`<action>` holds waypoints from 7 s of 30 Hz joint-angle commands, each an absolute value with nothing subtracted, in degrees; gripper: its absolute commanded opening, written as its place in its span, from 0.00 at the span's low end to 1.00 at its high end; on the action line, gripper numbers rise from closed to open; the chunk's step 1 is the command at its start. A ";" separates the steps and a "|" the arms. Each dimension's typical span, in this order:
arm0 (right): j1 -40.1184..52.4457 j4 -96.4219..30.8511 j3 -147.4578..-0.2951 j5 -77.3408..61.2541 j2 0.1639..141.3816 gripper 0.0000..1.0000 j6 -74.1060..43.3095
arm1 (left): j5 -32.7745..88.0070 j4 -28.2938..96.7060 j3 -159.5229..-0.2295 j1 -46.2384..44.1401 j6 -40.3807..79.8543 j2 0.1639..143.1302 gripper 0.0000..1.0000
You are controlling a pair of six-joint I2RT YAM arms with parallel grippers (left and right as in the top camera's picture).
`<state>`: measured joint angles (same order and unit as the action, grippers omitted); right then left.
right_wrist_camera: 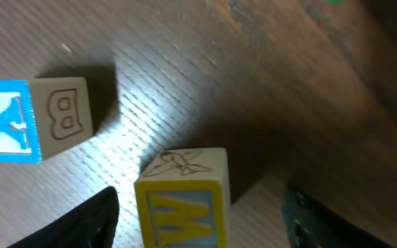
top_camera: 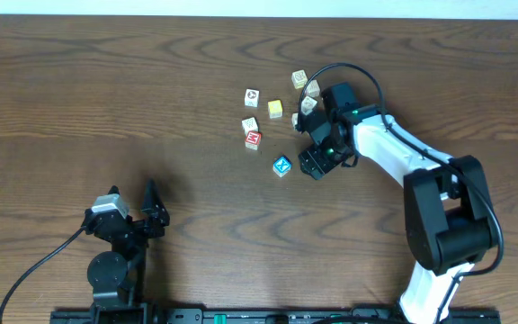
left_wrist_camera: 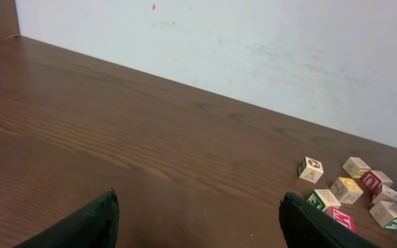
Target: Lift 4 blocks
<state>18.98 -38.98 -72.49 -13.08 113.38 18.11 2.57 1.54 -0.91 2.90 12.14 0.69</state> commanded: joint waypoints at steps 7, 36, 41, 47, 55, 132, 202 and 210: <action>19.59 -38.02 -72.20 -12.03 115.13 0.72 18.92 | 0.84 4.05 -0.23 2.83 11.66 0.62 0.75; 19.62 -32.58 -72.27 -5.37 115.11 0.32 2.15 | 0.84 4.05 -0.23 2.83 11.66 0.62 0.75; 19.62 -34.00 -72.34 -5.41 114.50 0.28 -0.43 | 0.84 4.08 -0.23 2.83 11.66 0.62 0.75; 19.59 -36.23 -72.34 -5.34 111.00 0.25 -0.40 | 0.84 4.08 -0.23 2.83 11.66 0.62 0.75; 19.62 -41.91 -72.34 -3.44 102.56 0.21 -3.66 | 0.84 4.05 -0.23 2.83 11.66 0.62 0.75; 41.93 -28.62 -53.19 10.61 95.13 0.92 -20.49 | 0.84 4.05 -0.23 2.83 11.66 0.62 0.75; 33.10 -22.04 -64.18 -5.82 107.66 0.25 3.25 | 0.84 4.05 -0.23 2.83 11.66 0.62 0.75; 33.04 -24.34 -66.32 -5.82 105.62 0.22 1.21 | 0.84 4.05 -0.23 2.83 11.66 0.62 0.75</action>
<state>32.91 -23.46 -64.01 -6.46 107.28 3.07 2.57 1.52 -0.93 2.90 12.14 0.69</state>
